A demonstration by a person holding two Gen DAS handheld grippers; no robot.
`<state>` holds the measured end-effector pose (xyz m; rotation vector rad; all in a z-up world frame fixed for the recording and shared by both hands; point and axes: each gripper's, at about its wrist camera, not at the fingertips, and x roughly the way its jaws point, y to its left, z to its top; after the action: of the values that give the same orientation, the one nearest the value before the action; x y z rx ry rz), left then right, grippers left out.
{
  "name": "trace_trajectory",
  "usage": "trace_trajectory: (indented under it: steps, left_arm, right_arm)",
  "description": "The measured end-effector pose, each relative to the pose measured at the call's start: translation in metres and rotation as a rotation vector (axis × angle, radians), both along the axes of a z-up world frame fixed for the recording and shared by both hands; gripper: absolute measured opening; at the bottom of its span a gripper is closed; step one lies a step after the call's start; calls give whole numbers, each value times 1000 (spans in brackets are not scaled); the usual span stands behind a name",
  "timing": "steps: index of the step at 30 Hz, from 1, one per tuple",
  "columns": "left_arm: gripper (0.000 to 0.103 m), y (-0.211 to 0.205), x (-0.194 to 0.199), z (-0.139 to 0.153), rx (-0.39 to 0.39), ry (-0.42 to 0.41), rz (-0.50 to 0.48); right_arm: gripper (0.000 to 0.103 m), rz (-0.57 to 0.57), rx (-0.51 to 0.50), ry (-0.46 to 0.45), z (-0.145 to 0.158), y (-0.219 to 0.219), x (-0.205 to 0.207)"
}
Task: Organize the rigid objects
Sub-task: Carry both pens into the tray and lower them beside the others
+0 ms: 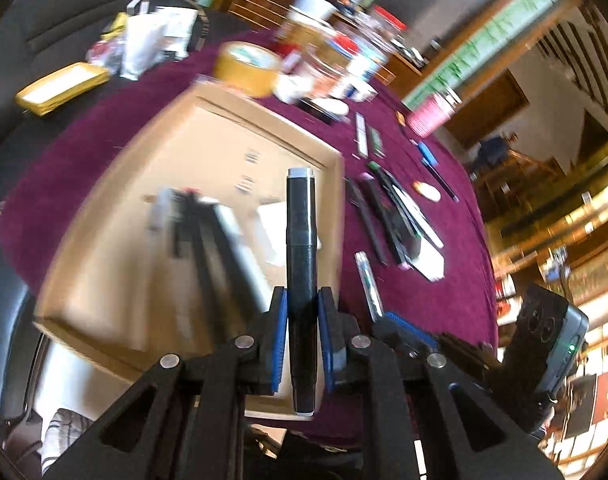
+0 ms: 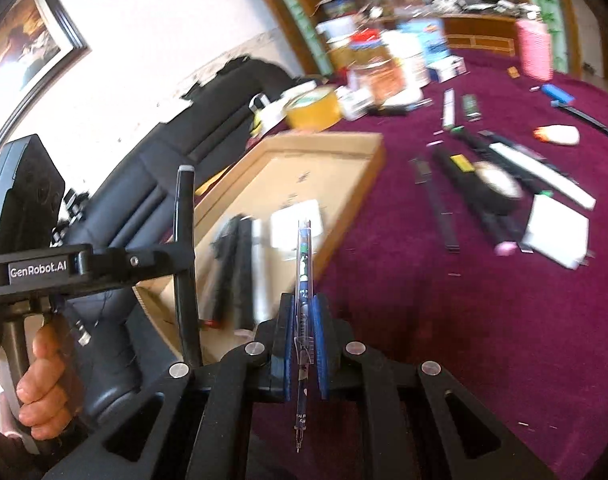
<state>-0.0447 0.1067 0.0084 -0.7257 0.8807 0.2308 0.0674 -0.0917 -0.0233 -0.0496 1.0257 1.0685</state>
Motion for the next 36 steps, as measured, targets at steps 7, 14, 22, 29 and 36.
trace_trajectory:
  steps: [7,14,22,29,36]
  left_arm:
    - [14,49,-22,-11,2,21,76]
    - [14,79,-27,-30,22,74,76]
    - [14,92,-25,-49,29,126,35]
    - [15,93,-13,-60,34,167,-4]
    - [14,82,-10,-51,98,168,-32]
  right_arm:
    - [9,57,-27,-23,5,52,-8]
    - [9,96,-91,-48,-7,98,-5]
    - [9,101,-166,-68,-25,118,0]
    - [9,108,-181,-69,-28,126,3]
    - [9,103,-197,-78,-32,128,2]
